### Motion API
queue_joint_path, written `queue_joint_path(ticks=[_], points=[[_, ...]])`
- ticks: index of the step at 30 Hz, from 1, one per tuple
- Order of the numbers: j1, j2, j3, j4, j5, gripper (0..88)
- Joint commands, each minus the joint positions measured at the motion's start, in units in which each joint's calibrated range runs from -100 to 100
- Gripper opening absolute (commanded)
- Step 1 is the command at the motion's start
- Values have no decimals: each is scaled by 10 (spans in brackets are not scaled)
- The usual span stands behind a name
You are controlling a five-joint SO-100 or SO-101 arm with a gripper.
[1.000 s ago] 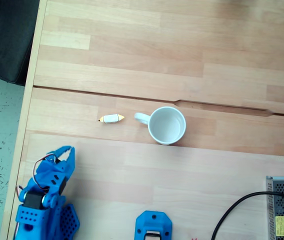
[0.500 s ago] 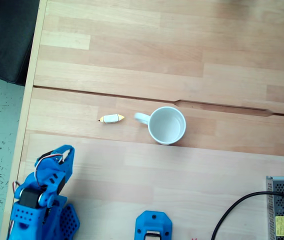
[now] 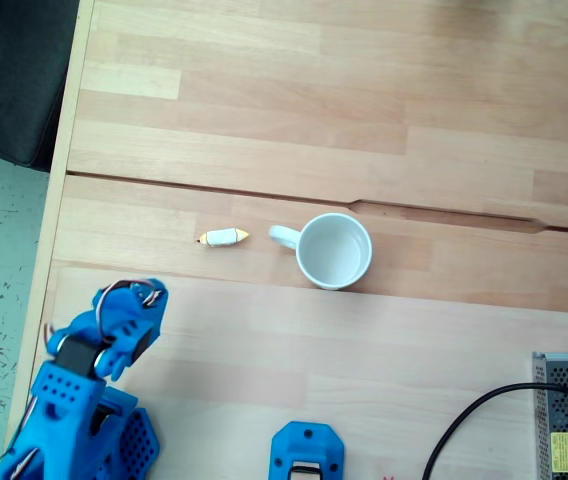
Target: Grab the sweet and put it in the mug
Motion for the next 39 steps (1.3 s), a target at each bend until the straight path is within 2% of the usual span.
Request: queue_joint_path(ticks=[1,6,10,14,19,25,39], points=[[21,72,-65,1,-7,0],[51,191,-121,-7,-7,0],[63,248,-160,-57,-5,0],[63,289,-194,-120,24,0],[56,325,-210,-168,71,85],[56,385,-220,-195,97,161],[56,468,-244,-264,99,193]])
